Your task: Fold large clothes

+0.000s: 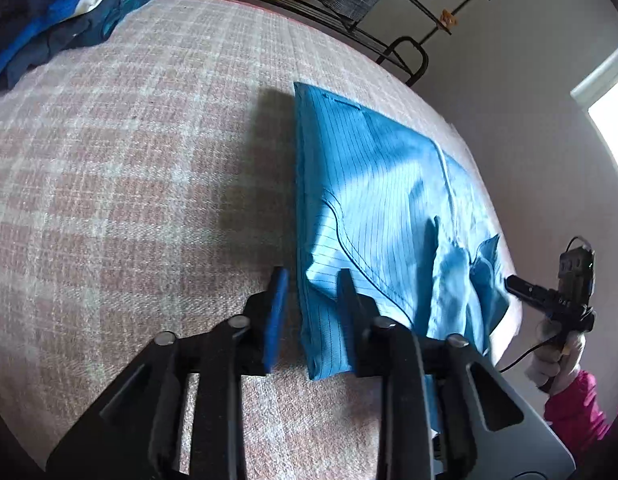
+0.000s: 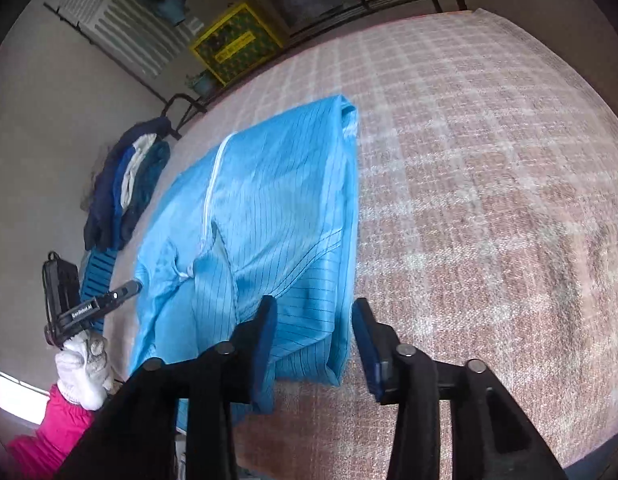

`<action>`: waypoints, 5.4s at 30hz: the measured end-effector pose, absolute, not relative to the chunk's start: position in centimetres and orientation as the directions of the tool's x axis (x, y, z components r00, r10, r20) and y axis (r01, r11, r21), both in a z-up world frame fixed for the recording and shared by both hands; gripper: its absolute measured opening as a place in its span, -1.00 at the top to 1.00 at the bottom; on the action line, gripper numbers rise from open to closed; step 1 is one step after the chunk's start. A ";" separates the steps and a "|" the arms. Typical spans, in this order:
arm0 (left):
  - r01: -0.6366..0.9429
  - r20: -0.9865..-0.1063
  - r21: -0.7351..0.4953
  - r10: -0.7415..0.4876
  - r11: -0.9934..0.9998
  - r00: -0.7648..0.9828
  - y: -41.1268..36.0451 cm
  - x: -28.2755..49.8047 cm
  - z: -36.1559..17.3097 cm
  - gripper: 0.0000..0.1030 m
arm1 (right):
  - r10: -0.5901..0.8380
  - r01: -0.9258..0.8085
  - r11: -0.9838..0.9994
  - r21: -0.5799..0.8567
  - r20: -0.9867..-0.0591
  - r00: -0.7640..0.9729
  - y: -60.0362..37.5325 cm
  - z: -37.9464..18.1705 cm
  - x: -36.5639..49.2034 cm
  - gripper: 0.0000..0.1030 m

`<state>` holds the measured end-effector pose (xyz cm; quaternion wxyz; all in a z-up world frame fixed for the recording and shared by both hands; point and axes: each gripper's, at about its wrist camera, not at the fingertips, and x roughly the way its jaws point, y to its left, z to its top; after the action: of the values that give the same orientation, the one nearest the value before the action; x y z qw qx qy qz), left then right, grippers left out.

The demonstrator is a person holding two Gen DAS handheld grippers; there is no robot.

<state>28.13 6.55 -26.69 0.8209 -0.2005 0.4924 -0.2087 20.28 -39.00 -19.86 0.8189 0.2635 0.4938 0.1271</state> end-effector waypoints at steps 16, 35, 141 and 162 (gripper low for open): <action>0.088 -0.729 -0.602 -0.591 0.794 0.344 8.6 30.8 -28.6 0.93 | 0.492 0.021 0.838 0.546 -0.771 0.403 -35.1 -20.7 20.5 0.97; 0.342 -0.708 -0.472 -0.581 0.812 0.402 0.0 30.6 -19.1 0.92 | 0.559 -0.028 0.770 0.637 -0.654 0.510 -40.2 -19.2 27.7 0.32; 0.001 -0.598 -0.783 -0.754 0.622 0.273 5.2 38.5 -29.2 0.58 | 0.612 0.035 0.720 0.694 -0.657 0.442 -36.3 -24.8 29.8 0.60; 0.236 -0.631 -0.562 -0.595 0.793 0.497 9.4 31.8 -16.8 0.85 | 0.457 -0.159 0.881 0.446 -0.712 0.533 -24.6 -12.4 25.6 0.94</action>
<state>31.82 9.41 -16.81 0.8402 -0.2059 0.4364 -0.2474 25.58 -24.63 -12.43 0.8597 0.1659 0.4486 0.1793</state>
